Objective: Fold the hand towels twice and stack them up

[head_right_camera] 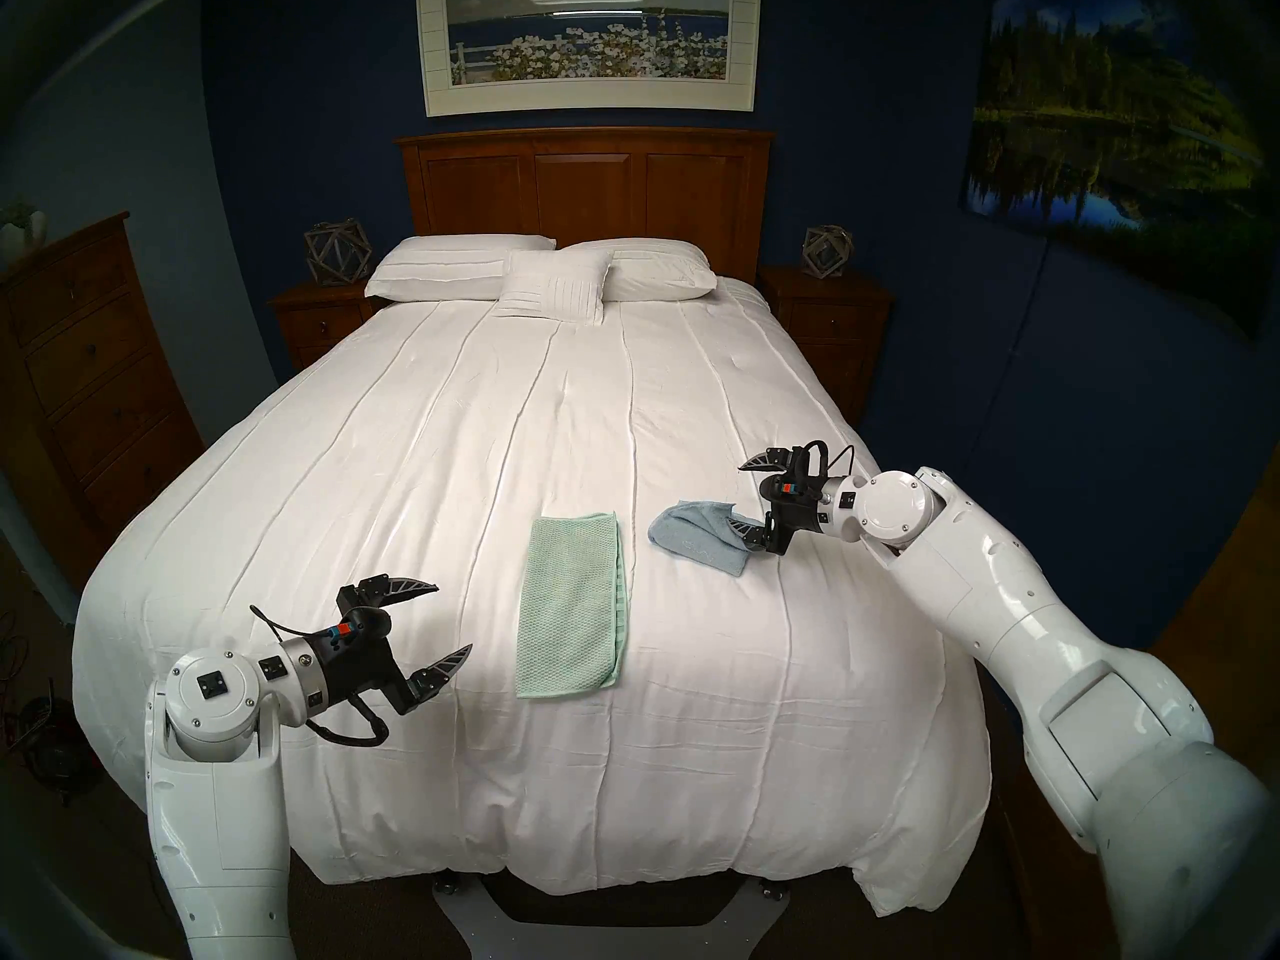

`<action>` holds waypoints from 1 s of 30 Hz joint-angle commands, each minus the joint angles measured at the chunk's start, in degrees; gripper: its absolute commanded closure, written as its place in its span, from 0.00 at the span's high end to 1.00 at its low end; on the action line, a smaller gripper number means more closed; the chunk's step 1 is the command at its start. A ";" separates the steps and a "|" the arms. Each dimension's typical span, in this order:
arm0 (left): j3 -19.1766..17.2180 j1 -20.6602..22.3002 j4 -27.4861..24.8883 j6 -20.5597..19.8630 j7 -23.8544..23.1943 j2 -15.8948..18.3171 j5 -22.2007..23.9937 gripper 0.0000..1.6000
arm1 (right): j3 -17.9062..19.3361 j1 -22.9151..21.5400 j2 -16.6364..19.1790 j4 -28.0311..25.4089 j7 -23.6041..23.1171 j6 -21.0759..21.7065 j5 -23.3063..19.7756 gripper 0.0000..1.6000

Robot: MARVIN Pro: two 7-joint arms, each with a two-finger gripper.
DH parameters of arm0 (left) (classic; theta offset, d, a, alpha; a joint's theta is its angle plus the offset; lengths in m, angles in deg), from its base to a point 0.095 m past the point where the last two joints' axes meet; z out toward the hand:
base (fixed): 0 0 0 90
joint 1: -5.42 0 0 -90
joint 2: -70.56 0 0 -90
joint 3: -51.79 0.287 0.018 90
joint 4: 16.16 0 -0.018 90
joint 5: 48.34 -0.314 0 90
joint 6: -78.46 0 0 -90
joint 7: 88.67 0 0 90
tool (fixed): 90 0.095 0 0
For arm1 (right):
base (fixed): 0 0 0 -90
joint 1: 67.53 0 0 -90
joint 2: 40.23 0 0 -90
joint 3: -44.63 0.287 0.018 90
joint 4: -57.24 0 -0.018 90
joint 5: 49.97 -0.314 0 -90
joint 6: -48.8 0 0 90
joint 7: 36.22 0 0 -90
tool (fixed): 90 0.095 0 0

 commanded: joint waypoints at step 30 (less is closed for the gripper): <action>0.00 0.22 -0.66 0.10 0.01 0.04 0.27 1.00 | 6.86 -8.09 2.84 3.54 -14.44 -14.04 -3.86 1.00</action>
